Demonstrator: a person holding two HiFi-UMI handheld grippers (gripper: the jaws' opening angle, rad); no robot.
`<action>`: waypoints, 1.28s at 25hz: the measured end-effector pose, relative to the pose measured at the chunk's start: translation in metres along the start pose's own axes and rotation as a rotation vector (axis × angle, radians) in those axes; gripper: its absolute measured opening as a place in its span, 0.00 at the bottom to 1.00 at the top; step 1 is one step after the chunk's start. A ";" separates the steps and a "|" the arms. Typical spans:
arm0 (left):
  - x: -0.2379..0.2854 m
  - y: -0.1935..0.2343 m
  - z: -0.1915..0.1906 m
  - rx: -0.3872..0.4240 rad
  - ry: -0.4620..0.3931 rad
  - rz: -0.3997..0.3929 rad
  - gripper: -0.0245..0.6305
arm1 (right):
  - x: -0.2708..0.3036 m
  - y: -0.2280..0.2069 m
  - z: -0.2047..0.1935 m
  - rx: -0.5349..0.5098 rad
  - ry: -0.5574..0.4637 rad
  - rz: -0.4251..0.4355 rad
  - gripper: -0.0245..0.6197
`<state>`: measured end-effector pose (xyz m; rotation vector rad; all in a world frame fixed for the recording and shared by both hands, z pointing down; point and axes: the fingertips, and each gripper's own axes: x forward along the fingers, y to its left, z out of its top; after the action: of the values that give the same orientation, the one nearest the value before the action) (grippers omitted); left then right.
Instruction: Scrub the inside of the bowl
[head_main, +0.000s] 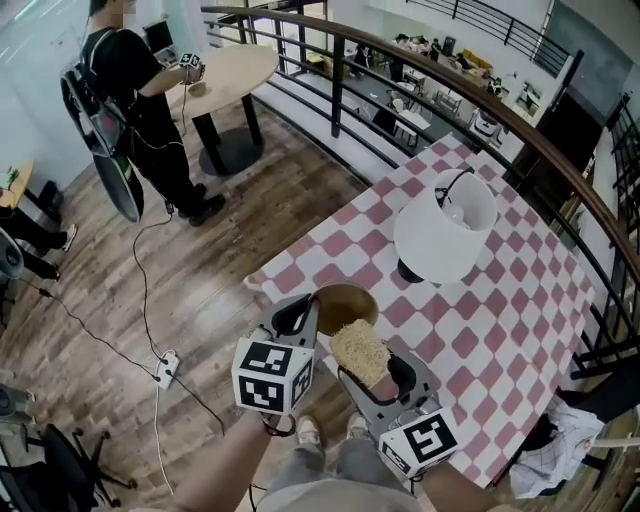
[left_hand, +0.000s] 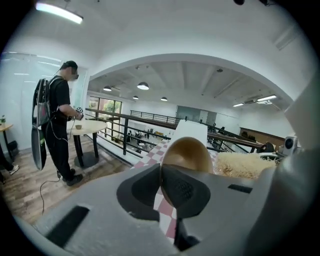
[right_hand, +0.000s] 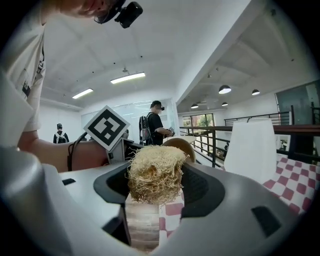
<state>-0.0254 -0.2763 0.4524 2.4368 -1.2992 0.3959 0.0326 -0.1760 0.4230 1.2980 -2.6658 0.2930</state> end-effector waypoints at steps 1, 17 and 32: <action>-0.011 -0.002 0.008 0.006 -0.015 0.003 0.07 | -0.004 0.005 0.008 -0.008 -0.012 0.004 0.45; -0.140 -0.039 0.039 0.027 -0.176 0.035 0.07 | -0.051 0.086 0.062 -0.128 -0.073 0.118 0.45; -0.162 -0.047 0.050 0.242 -0.199 0.107 0.07 | -0.033 0.092 0.082 -0.277 -0.004 0.084 0.45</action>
<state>-0.0698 -0.1531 0.3346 2.6703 -1.5503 0.3645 -0.0250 -0.1159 0.3267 1.1052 -2.6500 -0.0686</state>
